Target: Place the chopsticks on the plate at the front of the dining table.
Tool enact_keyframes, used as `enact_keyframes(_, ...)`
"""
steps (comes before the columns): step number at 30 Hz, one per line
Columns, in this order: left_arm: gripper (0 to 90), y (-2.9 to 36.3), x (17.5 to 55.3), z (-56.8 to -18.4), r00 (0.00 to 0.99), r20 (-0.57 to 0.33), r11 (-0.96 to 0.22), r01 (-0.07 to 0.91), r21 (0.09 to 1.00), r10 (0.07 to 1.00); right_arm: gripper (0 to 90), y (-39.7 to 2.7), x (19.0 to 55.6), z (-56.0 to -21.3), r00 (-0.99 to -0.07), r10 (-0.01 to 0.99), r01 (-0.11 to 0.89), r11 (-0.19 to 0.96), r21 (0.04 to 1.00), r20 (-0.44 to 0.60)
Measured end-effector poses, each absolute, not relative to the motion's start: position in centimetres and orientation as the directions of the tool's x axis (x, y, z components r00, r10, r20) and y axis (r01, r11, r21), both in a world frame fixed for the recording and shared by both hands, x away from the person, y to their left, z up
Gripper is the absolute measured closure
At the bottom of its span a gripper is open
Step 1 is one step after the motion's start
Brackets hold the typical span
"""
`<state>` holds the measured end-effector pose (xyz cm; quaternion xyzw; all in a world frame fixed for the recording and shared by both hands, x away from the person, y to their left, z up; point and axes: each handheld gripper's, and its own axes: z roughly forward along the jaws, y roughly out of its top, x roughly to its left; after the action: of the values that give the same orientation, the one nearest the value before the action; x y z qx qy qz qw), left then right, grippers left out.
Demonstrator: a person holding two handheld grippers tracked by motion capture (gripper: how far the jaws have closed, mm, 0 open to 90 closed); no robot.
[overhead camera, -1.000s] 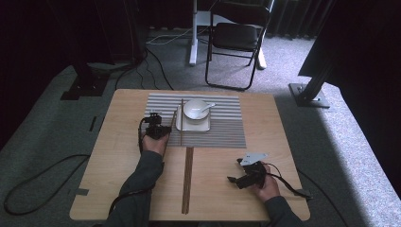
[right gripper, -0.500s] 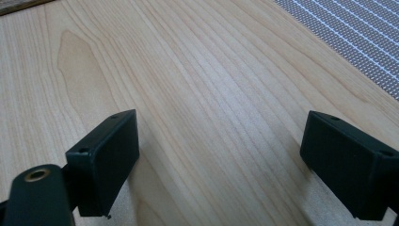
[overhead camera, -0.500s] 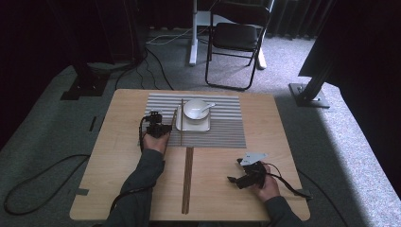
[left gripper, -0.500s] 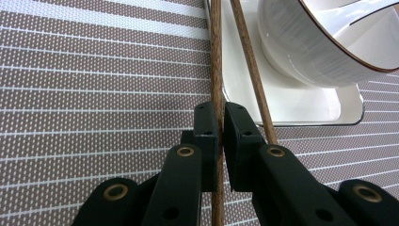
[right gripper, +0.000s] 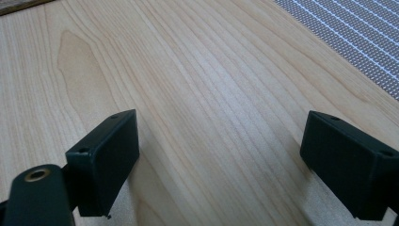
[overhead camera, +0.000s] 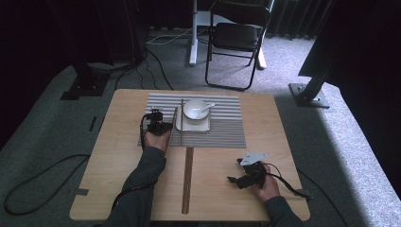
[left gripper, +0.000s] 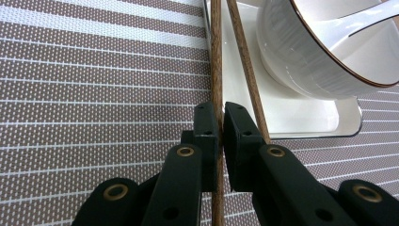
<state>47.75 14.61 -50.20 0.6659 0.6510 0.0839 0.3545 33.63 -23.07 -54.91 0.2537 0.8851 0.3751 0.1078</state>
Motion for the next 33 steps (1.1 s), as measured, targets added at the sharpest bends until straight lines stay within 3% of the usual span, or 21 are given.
enact_keyframes(33, 84.4, 14.7, 49.2, -49.6, 0.116, -0.364, 0.126, 0.807, 0.577, 0.924, 11.6, -23.1, 33.6, -54.9, -0.848, 0.530, 0.368, 0.590, 0.719, 0.000)
